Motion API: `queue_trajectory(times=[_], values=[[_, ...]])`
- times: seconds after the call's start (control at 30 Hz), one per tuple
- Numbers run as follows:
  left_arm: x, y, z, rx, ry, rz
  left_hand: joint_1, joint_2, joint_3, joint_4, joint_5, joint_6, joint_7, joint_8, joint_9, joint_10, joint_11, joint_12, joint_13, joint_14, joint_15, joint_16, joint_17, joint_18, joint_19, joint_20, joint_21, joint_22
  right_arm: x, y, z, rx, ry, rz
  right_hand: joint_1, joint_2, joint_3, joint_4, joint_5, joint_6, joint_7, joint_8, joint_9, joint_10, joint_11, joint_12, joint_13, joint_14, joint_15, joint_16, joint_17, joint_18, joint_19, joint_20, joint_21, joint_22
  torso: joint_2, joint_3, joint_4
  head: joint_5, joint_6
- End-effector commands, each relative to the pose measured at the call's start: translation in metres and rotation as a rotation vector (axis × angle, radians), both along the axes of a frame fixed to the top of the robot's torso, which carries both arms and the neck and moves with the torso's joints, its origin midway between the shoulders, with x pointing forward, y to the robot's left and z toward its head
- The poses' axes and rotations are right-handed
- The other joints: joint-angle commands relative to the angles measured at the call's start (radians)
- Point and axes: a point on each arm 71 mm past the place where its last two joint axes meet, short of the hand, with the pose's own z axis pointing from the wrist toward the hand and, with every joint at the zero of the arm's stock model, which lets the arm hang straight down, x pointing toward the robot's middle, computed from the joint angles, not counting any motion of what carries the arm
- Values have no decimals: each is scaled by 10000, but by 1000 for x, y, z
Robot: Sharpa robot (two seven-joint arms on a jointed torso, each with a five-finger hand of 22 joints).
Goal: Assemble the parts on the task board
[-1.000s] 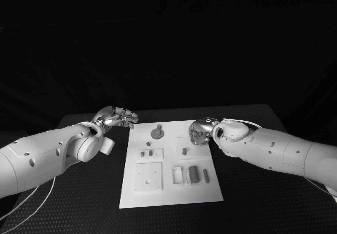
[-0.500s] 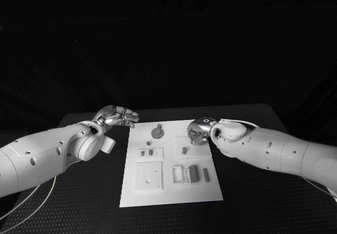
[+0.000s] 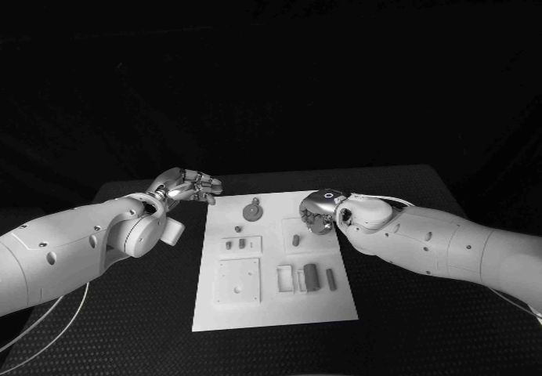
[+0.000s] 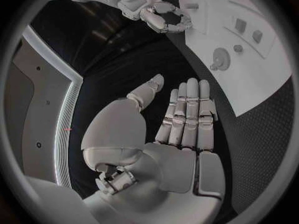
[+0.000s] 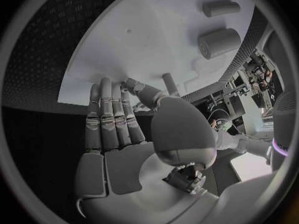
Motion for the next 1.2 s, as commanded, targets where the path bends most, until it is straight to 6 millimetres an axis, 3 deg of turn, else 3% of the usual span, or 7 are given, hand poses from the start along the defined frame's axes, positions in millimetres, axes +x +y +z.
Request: queue_trajectory(times=[0.03,0.17,0.33,0.4,0.47,0.53,1.2], values=[[0,-1,1,-80,-18,24,-43,28,-47,6,12,-70,19,-35,-12,-72,-3,-19,-11,94,-7,-64,17,-21,65,-17,-55,-13,-9,-5,-18,-710,515,33,-14,89,88,-88,29,175,-44,42,-15,208,-27,67,-6228,69,-65,77,46,-89,52,-24,-9,86,2,4,-2,2,-18],[0,-2,1,-78,-13,29,-40,31,-49,7,18,-72,19,-25,-11,-70,-5,-10,-13,115,-16,-67,37,-19,88,-24,-56,-17,-12,-4,-19,-558,359,121,127,204,215,-189,28,489,-172,150,-3,605,-182,149,-6194,341,-214,316,199,32,357,-48,95,244,1,1,-2,-14,-11],[0,-1,1,-65,-14,61,-34,36,-49,6,27,-77,18,-14,-11,-72,-5,-4,-16,141,-26,-72,61,-16,117,-32,-59,-22,-13,-8,-20,-420,425,-39,119,149,223,-191,26,533,-188,146,-16,630,-183,105,-6212,284,-205,312,225,35,332,-27,46,270,3,5,-2,-15,-18],[0,0,1,-63,-15,68,-34,35,-50,6,28,-78,19,-12,-11,-72,-5,-3,-16,146,-28,-73,66,-16,123,-33,-59,-23,-13,-9,-21,-355,518,-134,120,95,236,-193,26,460,-151,70,-62,494,-104,-44,-6282,5,-91,184,208,-6,130,17,-97,294,4,5,-4,-15,-17],[0,0,1,-60,-13,74,-34,35,-51,6,28,-79,19,-9,-11,-72,-5,-1,-17,152,-30,-74,72,-15,129,-35,-60,-24,-13,-10,-22,-347,518,-147,159,59,215,-189,21,399,-108,-6,-115,432,-38,-183,-6371,-659,262,-204,72,-158,-419,100,-353,429,4,7,-6,-14,-15],[0,0,1,-63,-11,66,-33,35,-52,6,29,-81,19,-8,-11,-73,-5,0,-18,157,-32,-76,77,-15,135,-37,-61,-26,-14,-10,-23,-313,510,-126,218,50,231,-201,26,385,-105,-24,-128,430,-31,-221,-6400,-806,333,-347,4,-197,-583,115,-431,488,3,2,-6,-32,-13],[1,1,1,-24,17,132,-37,31,-61,7,32,-96,21,9,-13,-79,-4,5,-24,191,-47,-94,119,-14,178,-50,-71,-36,-15,-6,-22,199,-310,-197,267,233,250,-185,28,793,-263,141,-59,1181,-303,-52,-6305,-28,13,-138,167,56,87,77,-232,984,7,-2,2,-55,3]])
